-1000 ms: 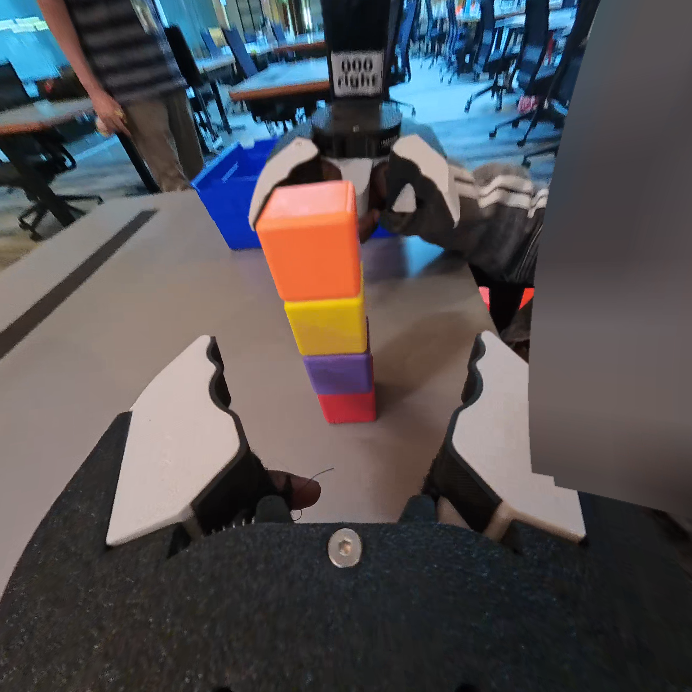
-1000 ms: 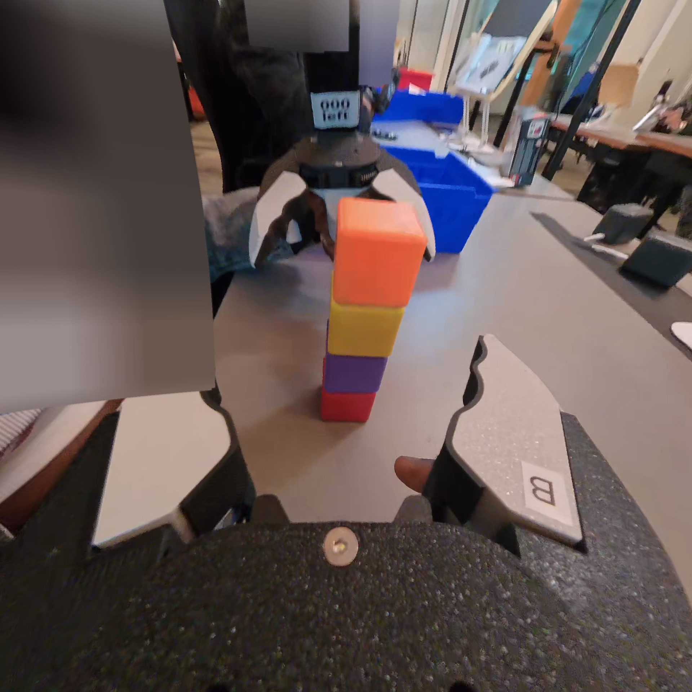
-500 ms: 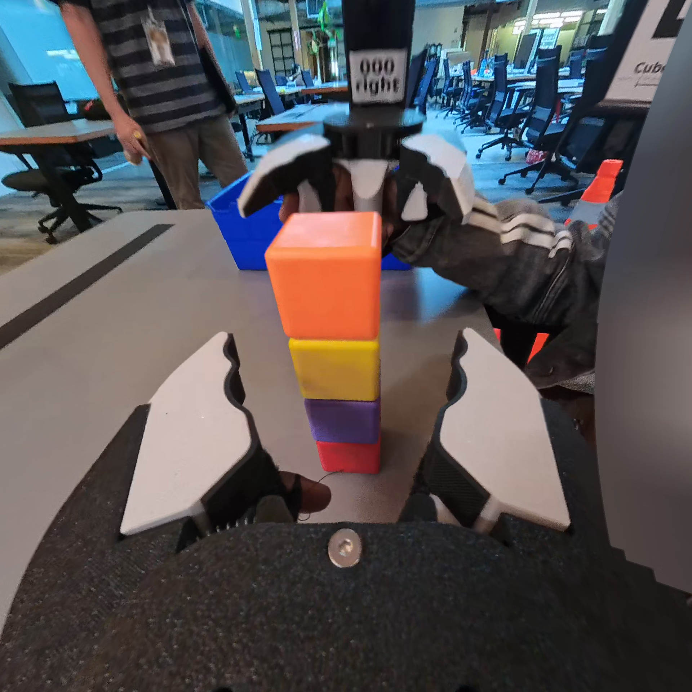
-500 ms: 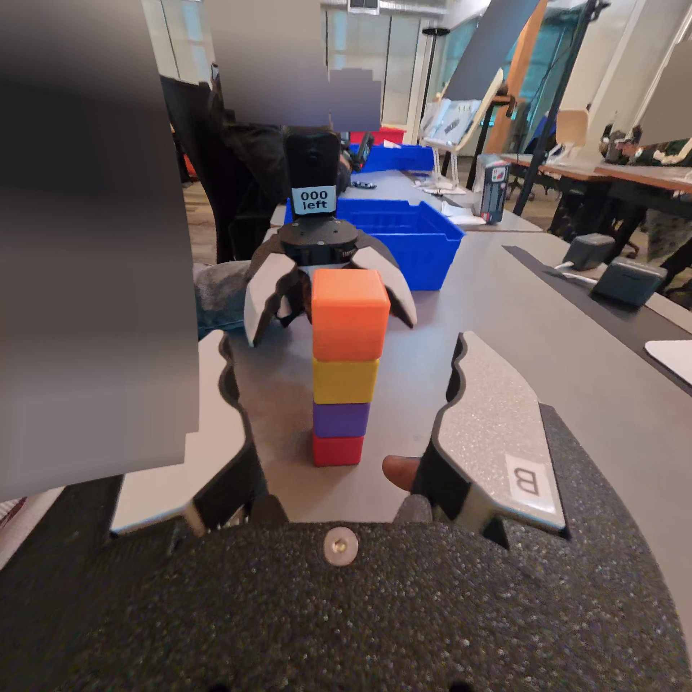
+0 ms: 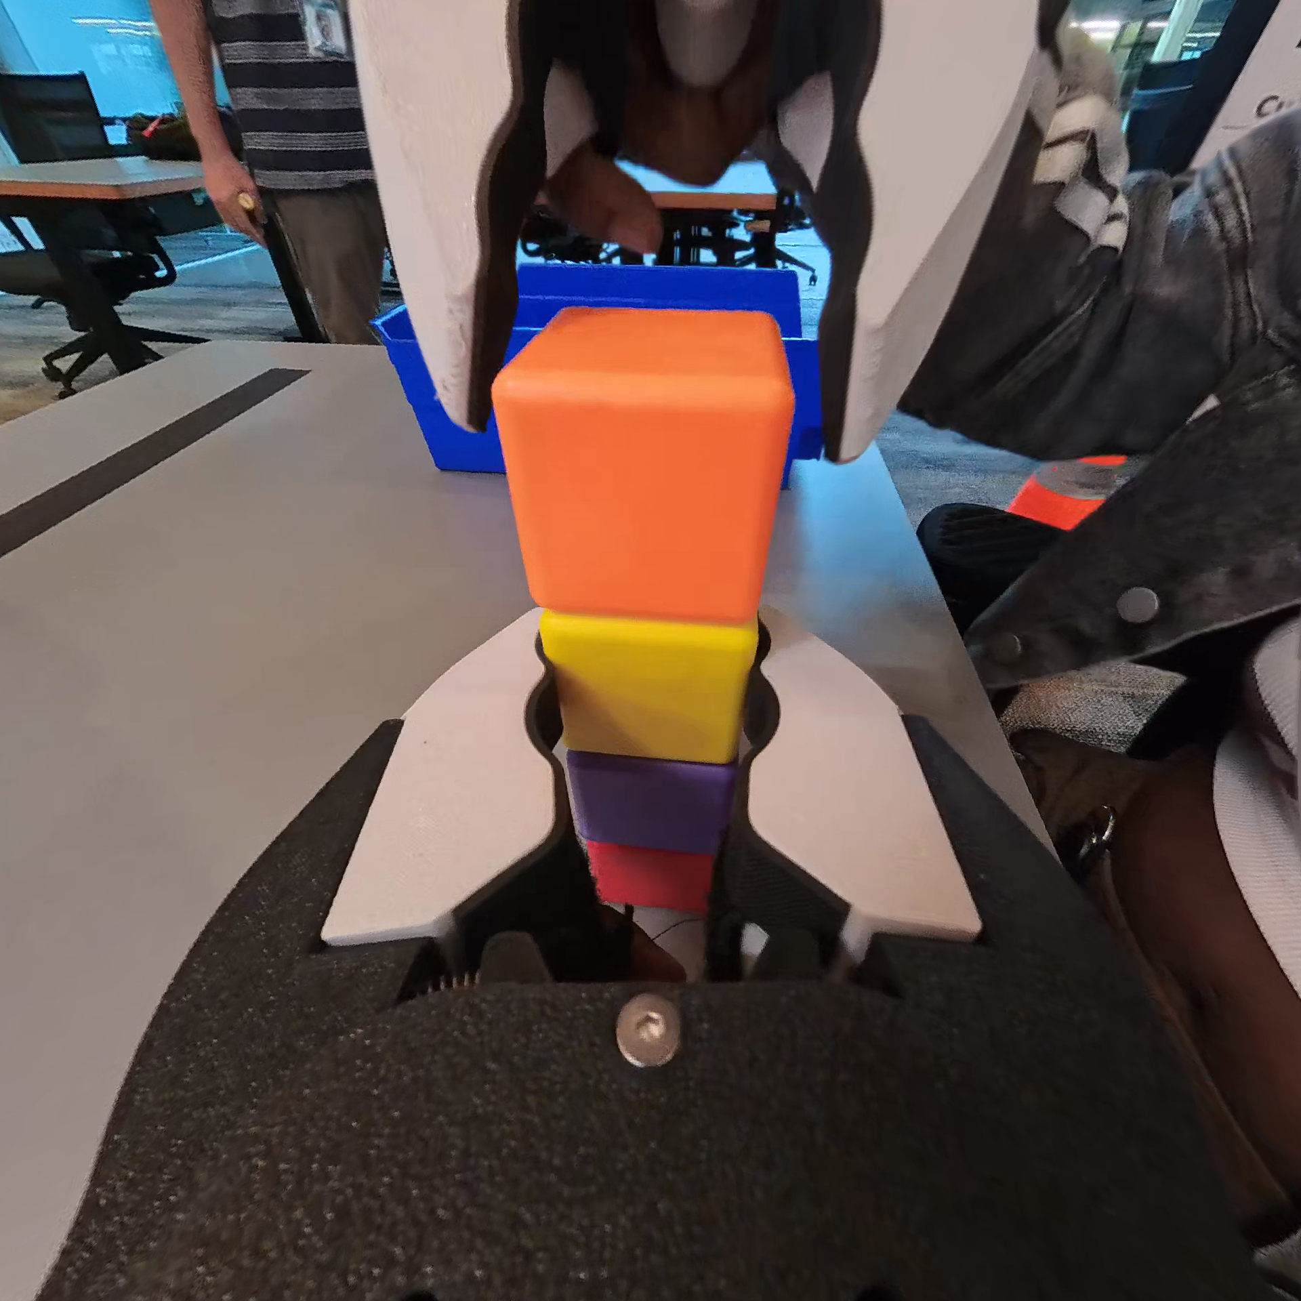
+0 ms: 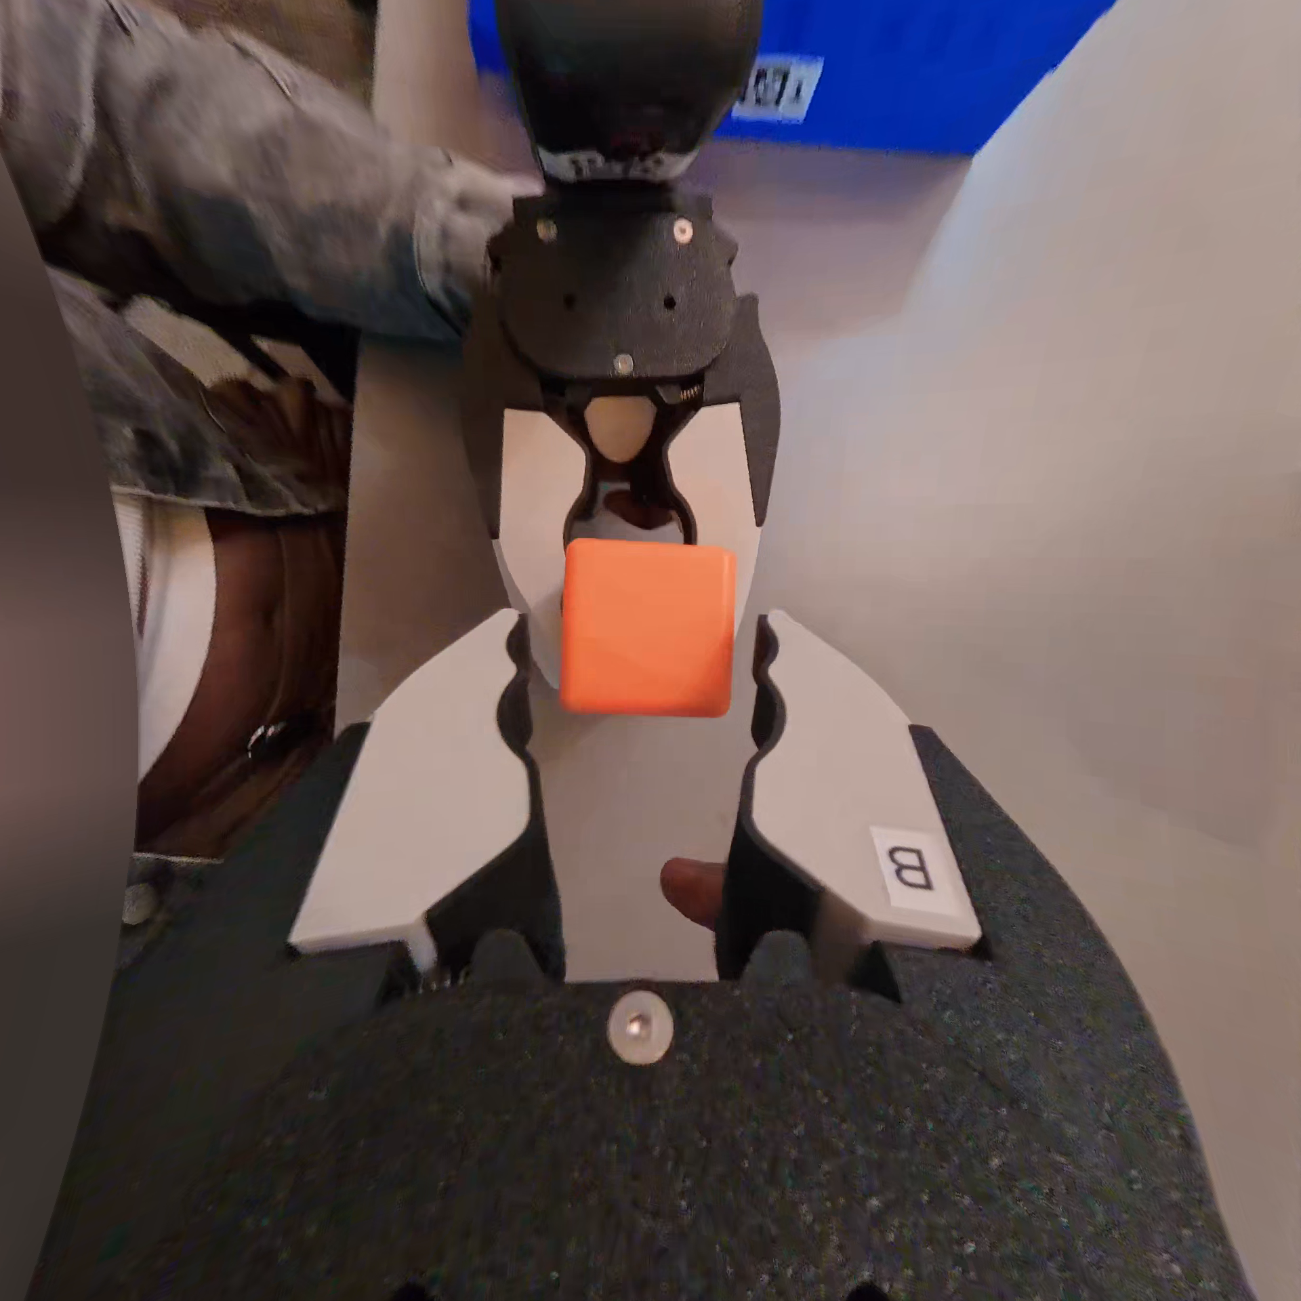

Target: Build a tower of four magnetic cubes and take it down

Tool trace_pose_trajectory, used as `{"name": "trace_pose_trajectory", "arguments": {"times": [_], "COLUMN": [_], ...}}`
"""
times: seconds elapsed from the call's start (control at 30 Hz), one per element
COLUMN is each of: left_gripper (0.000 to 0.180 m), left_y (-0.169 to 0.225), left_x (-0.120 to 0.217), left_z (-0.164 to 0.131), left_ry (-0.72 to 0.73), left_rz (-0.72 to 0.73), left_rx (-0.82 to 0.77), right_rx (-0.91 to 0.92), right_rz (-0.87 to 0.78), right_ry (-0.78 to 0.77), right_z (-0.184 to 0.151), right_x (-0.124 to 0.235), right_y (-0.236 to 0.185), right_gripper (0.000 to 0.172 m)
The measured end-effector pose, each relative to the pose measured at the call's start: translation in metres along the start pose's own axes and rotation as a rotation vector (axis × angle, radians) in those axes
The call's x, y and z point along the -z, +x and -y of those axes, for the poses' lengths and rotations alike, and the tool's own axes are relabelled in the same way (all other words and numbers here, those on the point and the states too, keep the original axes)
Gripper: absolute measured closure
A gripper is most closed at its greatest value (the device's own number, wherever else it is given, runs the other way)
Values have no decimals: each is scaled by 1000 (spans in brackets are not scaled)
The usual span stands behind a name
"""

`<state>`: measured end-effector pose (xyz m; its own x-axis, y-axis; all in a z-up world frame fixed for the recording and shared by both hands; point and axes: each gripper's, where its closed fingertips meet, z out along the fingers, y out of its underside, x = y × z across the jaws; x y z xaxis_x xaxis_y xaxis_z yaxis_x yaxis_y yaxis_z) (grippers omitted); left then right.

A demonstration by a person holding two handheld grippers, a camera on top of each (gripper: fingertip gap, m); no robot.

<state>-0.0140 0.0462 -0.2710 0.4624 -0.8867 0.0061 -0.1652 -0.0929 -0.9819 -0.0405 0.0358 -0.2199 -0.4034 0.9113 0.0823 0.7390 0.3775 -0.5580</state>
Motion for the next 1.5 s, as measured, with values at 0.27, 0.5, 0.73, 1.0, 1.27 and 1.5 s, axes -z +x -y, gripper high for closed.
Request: {"name": "trace_pose_trajectory", "arguments": {"times": [0.27, 0.5, 0.73, 1.0, 1.27, 1.5], "left_gripper": [131, 131, 131, 131, 131, 131], "left_y": [0, 1, 0, 1, 1, 2], "left_x": [0, 0, 1, 1, 1, 1], "left_z": [-1, -1, -1, -1, -1, -1], "left_ry": [-17, -26, -24, -19, -20, -17], "left_rz": [0, -4, 0, -1, 1, -6], "left_rx": [1, -8, -2, -1, -7, -3], "right_rx": [41, -86, -708, -1171, -1249, -1253], "right_rz": [-23, -234, -733, -741, -659, -687], "right_ry": [-105, 93, -124, -240, -301, -338], "right_z": [-2, -3, -186, -345, -380, -384], "right_x": [-1, 65, 165, 134, 92, 88], "right_y": [2, 39, 122, 132, 131, 133], "right_gripper": [124, 124, 124, 124, 124, 124]}}
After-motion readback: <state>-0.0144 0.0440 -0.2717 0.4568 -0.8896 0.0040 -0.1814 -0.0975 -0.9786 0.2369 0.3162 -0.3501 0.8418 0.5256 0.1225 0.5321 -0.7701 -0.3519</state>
